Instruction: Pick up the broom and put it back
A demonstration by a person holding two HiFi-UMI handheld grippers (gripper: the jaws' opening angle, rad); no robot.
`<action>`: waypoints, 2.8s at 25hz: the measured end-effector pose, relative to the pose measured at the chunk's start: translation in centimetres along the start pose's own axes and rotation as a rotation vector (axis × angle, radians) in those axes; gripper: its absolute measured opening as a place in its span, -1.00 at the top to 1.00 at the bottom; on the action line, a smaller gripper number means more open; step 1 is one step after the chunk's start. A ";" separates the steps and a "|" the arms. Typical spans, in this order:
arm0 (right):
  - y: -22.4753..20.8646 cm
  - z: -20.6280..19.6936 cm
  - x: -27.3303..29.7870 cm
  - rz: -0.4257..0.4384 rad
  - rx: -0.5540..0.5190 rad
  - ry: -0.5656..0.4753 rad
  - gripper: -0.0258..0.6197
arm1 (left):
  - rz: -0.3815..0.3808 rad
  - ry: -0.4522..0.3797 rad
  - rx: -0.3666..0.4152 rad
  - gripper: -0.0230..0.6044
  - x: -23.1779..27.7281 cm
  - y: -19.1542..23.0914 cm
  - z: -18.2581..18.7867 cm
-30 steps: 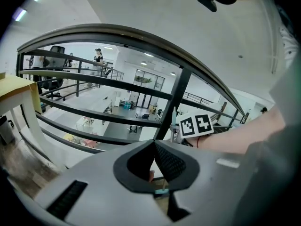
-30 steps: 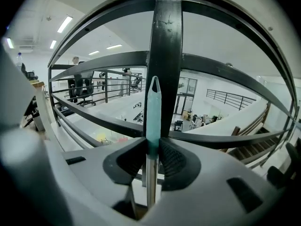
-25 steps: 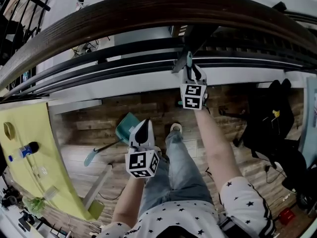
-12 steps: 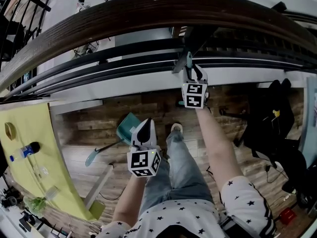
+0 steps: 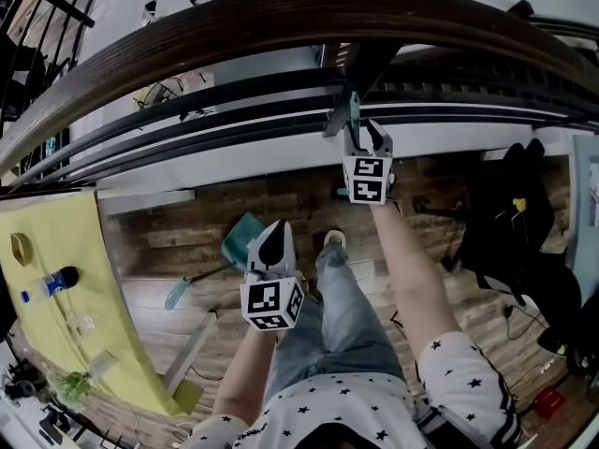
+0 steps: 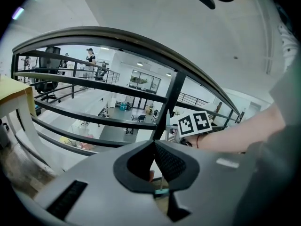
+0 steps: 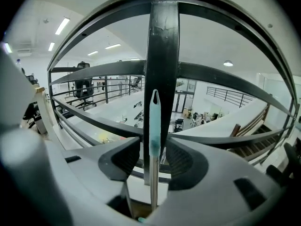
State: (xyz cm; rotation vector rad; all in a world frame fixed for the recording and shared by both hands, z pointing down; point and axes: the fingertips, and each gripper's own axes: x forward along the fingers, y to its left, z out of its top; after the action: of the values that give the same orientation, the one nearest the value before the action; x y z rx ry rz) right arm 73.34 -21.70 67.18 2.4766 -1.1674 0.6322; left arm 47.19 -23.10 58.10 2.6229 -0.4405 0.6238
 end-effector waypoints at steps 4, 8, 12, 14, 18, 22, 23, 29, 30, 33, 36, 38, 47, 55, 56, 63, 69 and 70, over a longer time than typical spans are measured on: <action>0.8 0.6 -3.0 0.007 0.022 -0.024 0.41 | -0.010 -0.001 0.012 0.89 -1.8 -0.4 0.0; 1.7 1.3 -6.6 0.010 0.059 -0.065 0.44 | -0.027 -0.007 0.033 0.89 -3.6 -0.7 0.0; 2.9 2.0 -10.7 0.005 0.060 -0.096 0.57 | -0.039 -0.014 0.049 0.89 -5.8 -0.9 0.0; 3.6 2.3 -13.2 0.003 0.061 -0.104 0.65 | -0.044 -0.017 0.054 0.89 -7.1 -1.1 -0.1; 4.9 2.6 -17.9 -0.015 0.046 -0.130 0.79 | -0.056 -0.023 0.064 0.89 -9.9 -1.7 -0.3; 6.2 2.8 -22.6 -0.027 0.069 -0.151 0.88 | -0.072 -0.033 0.074 0.89 -12.7 -2.3 -0.6; 6.6 3.0 -23.7 -0.026 0.074 -0.160 0.90 | -0.075 -0.034 0.076 0.89 -13.4 -2.5 -0.6; 8.5 2.9 -29.8 -0.011 0.096 -0.153 0.94 | -0.097 -0.039 0.094 0.89 -17.0 -3.6 -0.9; 8.6 3.0 -30.5 -0.007 0.100 -0.154 0.94 | -0.098 -0.036 0.095 0.89 -17.2 -3.8 -0.9; 8.8 2.9 -32.9 0.002 0.108 -0.156 0.94 | -0.098 -0.026 0.096 0.89 -18.0 -4.5 -1.0; 10.6 3.2 -37.3 -0.006 0.103 -0.189 0.94 | -0.118 -0.051 0.106 0.89 -21.0 -5.0 -1.1; 12.0 3.3 -40.1 -0.010 0.099 -0.205 0.94 | -0.136 -0.069 0.116 0.89 -23.3 -5.3 -1.1; 15.1 3.2 -47.5 0.021 0.113 -0.243 0.94 | -0.176 -0.082 0.150 0.89 -28.2 -6.4 -1.4; 16.6 3.6 -51.2 0.031 0.104 -0.271 0.94 | -0.218 -0.091 0.169 0.89 -30.9 -6.8 -0.7; 16.6 3.7 -51.4 0.032 0.101 -0.273 0.94 | -0.222 -0.094 0.169 0.89 -31.1 -6.8 -0.6; 17.2 4.1 -52.7 0.056 0.100 -0.302 0.94 | -0.217 -0.108 0.149 0.89 -31.3 -6.3 -0.4; 17.7 4.0 -53.0 0.078 0.108 -0.315 0.94 | -0.209 -0.107 0.157 0.89 -31.5 -6.1 -0.6; 17.7 4.0 -52.9 0.081 0.108 -0.315 0.94 | -0.208 -0.108 0.158 0.89 -31.4 -6.1 -0.5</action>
State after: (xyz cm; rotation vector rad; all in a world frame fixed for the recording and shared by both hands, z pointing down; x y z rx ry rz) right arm 30.47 -0.58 38.05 2.7028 -1.3850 0.3396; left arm 22.69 -11.08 41.35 2.8142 -0.1509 0.4674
